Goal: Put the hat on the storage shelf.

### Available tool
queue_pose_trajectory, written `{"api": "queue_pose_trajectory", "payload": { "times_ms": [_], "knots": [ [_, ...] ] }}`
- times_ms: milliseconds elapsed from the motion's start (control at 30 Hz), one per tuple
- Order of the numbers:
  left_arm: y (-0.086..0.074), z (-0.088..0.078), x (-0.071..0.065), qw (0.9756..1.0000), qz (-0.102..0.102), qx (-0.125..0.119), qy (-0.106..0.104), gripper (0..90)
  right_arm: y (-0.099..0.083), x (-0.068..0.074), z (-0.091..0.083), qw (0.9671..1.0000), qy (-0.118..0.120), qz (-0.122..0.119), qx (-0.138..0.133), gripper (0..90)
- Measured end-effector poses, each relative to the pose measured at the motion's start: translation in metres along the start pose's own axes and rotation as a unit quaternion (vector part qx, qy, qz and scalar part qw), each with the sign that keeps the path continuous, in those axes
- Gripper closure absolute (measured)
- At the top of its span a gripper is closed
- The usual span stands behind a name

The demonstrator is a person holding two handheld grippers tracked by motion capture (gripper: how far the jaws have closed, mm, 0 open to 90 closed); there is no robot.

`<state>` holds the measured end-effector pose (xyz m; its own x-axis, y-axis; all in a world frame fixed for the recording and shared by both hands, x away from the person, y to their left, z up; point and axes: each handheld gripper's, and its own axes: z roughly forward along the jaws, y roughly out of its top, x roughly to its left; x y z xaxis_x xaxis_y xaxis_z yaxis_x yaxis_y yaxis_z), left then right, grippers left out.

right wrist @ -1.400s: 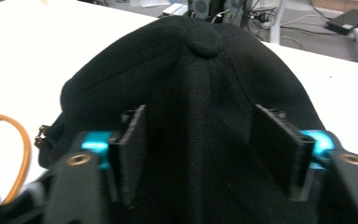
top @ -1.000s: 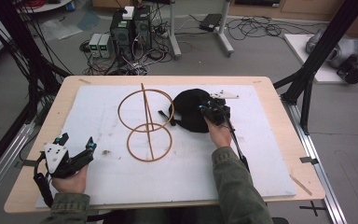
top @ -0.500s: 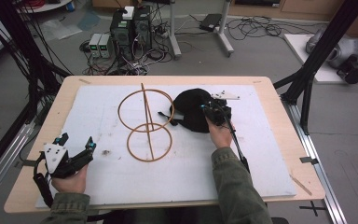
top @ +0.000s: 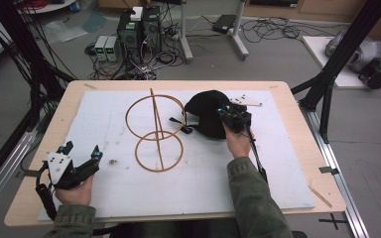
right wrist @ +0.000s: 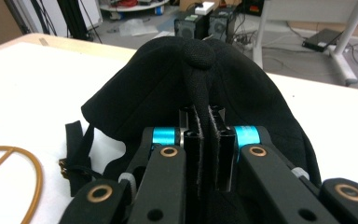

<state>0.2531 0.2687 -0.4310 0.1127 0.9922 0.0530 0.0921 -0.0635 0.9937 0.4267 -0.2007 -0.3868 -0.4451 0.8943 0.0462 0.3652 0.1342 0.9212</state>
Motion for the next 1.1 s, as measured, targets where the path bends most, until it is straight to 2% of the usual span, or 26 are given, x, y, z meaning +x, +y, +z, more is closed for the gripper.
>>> {"api": "queue_pose_trajectory", "payload": {
  "times_ms": [333,467,667,867,1100],
  "knots": [
    [0.0,0.0,0.0,1.0,0.0,0.001,-0.001,17.8,0.01,0.0,-0.021,0.9992,-0.005,-0.002,-0.04,86.5],
    [0.0,0.0,0.0,1.0,0.0,0.002,-0.002,17.8,0.015,-0.004,-0.032,0.9981,-0.004,0.01,-0.061,86.5],
    [0.0,0.0,0.0,1.0,-0.001,0.001,-0.002,17.8,0.023,-0.006,-0.046,0.9949,0.008,0.031,-0.095,86.4],
    [0.0,0.0,0.0,1.0,-0.002,0.0,-0.003,17.8,0.032,-0.004,-0.058,0.9919,-0.002,0.027,-0.124,86.4],
    [0.0,0.0,0.0,1.0,-0.003,0.001,-0.003,17.8,0.039,-0.002,-0.069,0.9873,0.002,0.033,-0.155,86.3]
  ]
}}
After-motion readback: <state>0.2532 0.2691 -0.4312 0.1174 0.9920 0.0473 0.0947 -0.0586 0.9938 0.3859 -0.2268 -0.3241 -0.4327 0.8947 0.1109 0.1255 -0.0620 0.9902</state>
